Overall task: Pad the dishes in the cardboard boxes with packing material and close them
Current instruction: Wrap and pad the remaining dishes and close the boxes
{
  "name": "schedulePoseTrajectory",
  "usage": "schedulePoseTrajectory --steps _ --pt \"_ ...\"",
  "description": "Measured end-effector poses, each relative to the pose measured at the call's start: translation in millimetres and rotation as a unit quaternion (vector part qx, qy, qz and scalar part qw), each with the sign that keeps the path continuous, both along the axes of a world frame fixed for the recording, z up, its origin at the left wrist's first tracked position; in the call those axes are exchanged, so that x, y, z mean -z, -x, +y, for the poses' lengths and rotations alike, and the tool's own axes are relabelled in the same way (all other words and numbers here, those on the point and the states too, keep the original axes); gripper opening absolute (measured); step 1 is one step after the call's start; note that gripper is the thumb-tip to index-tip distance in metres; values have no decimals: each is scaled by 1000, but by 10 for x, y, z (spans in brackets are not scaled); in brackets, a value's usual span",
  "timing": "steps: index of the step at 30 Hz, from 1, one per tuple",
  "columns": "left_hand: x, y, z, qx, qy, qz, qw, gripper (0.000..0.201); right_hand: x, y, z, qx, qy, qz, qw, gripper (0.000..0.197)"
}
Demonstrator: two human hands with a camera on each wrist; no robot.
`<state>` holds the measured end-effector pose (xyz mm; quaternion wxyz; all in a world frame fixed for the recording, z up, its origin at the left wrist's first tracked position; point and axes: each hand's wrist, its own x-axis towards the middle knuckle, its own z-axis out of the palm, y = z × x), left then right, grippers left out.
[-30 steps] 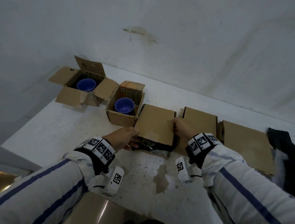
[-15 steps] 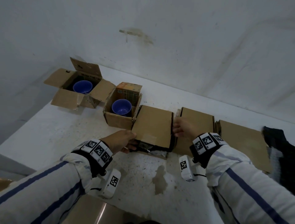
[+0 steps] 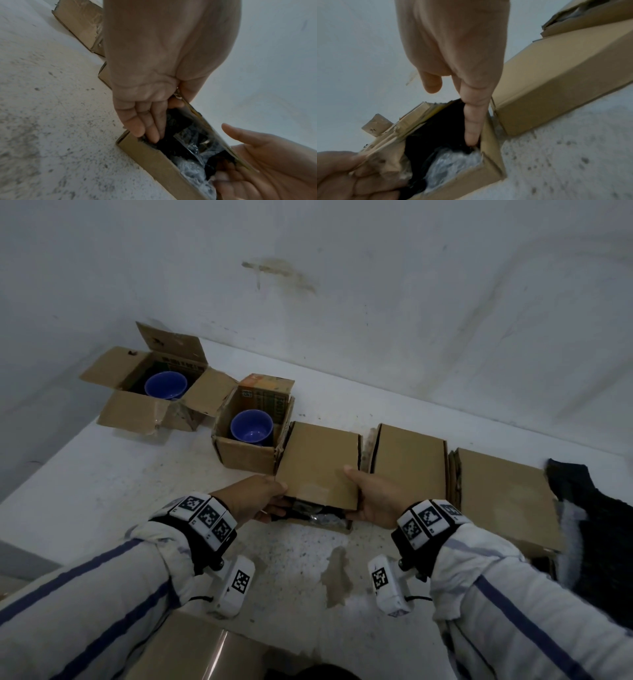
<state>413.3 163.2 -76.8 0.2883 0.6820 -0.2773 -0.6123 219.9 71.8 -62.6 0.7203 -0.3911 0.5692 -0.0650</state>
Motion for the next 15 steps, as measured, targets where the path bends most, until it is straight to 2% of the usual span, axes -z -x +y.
schedulePoseTrajectory --steps 3,5,10,12,15 --pt "-11 15 7 2 -1 -2 1000 18 -93 29 -68 -35 55 94 993 53" --pt "-20 20 13 3 0 -2 1000 18 -162 22 -123 -29 92 124 988 49" --pt "-35 32 27 9 -1 -2 1000 18 -162 -88 -63 34 -10 -8 999 32" --pt "-35 33 32 17 1 -7 1000 18 -116 -85 -23 56 -15 -24 998 27" --pt "-17 27 40 18 9 -13 1000 20 -120 -22 -26 28 9 -18 999 28"
